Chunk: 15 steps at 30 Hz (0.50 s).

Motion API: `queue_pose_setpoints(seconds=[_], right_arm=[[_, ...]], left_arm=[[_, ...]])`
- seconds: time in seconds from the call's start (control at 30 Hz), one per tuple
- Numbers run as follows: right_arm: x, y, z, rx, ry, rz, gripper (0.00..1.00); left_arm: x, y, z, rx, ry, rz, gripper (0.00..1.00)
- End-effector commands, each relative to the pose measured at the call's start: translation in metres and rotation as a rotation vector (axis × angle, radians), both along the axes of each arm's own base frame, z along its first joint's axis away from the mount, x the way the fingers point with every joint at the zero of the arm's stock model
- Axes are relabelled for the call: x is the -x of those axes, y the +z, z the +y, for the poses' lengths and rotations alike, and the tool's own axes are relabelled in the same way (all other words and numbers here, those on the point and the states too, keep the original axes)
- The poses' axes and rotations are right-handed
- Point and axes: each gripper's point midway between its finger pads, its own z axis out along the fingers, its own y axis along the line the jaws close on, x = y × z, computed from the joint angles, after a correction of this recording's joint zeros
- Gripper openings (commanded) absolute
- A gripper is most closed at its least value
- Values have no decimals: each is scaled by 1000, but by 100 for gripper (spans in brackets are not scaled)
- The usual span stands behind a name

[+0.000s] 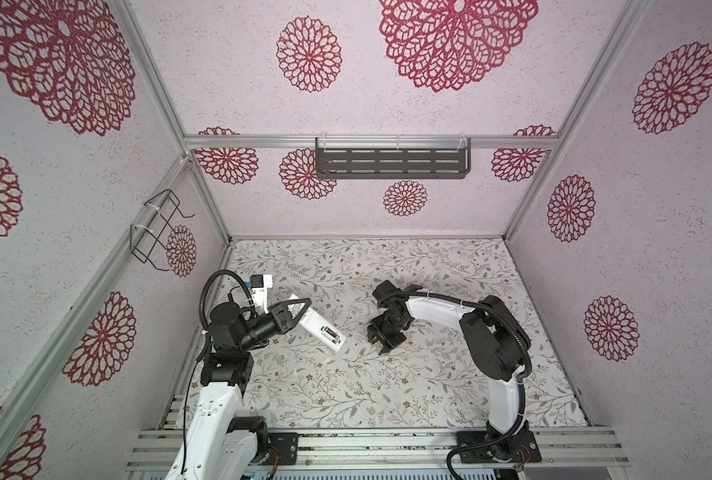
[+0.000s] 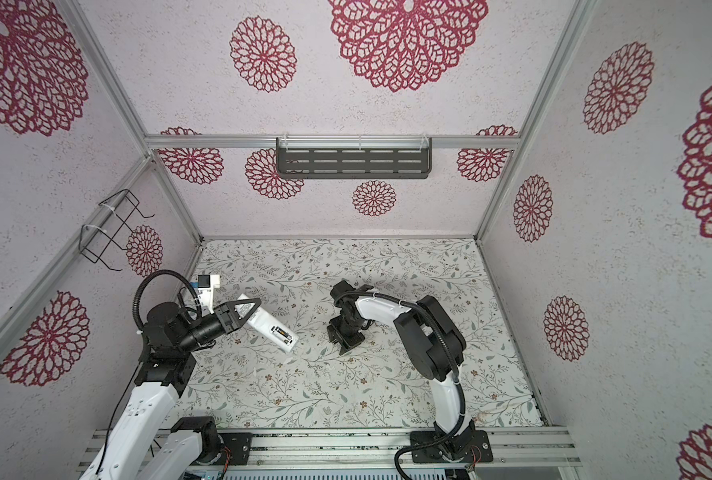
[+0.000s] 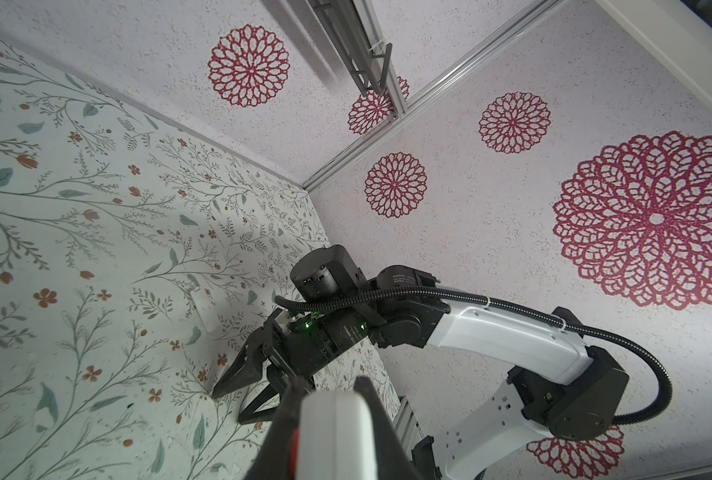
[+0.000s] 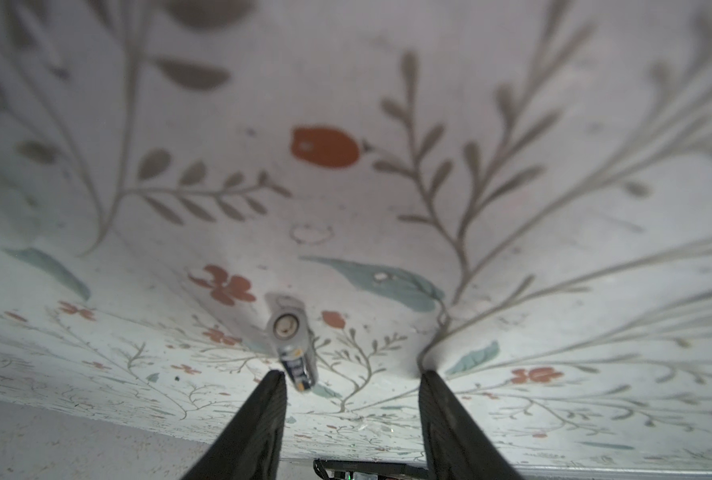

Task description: Load the batteries into the remote control

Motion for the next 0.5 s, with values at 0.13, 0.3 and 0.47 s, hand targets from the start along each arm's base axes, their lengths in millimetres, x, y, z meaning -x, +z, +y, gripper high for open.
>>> queue_pose_setpoints(seconds=[0.13,0.3,0.47], right_arm=[[-1,-21,-30,133,-36,46,45],[-11,-20,-40,188,24,24,30],[-20,-22,-46,251,130,16,31]], left_arm=[[4,10,-2,-9,-12,-44,0],[4,10,-2,-11,-11,-46,0],[4,10,-2,-12,-9,-43,0]])
